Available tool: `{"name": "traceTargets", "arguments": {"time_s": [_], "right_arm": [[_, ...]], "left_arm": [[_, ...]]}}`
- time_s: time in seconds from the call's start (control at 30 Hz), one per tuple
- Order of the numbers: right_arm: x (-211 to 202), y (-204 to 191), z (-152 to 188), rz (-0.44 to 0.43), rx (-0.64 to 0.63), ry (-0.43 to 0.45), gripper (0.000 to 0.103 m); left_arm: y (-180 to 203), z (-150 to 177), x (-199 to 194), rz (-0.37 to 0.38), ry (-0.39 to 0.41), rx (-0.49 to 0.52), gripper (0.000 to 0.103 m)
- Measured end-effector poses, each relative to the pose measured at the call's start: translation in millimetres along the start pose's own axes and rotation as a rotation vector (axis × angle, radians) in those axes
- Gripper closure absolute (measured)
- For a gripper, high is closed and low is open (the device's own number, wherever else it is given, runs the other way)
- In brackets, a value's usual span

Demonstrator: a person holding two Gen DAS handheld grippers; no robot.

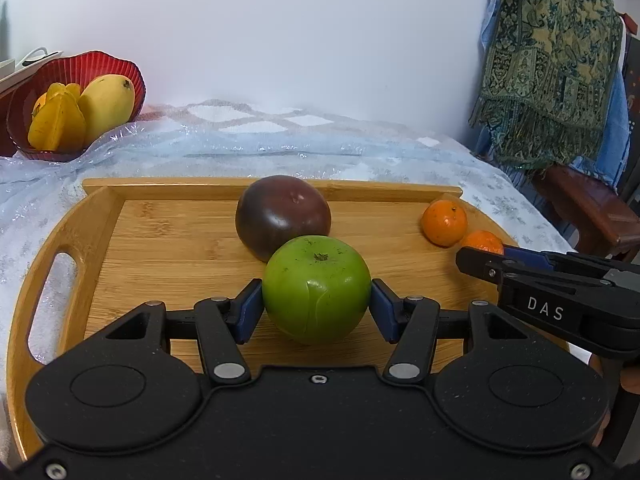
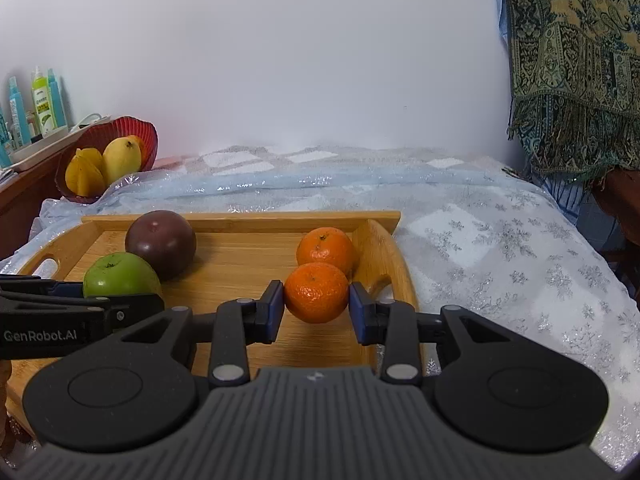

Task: Organize fruits

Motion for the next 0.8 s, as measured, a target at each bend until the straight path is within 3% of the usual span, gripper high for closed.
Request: {"name": "traceTargets", "arguments": {"time_s": [0.8], "right_arm": [[12, -4, 4, 0.024, -0.007, -0.039, 0.062]], "left_arm": [[2, 0, 0, -0.003, 0.009, 0.013, 0.049]]}}
Point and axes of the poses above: each gripper's, at about its wrist camera, not at the fingertips, and x roughly the way its jaws point, y to its right, z to its underside, the point moved 5 cm from there along x, roughly the way its jaws point, and after that the axes turned 11 degrees about -z, right-handed, at the moved point
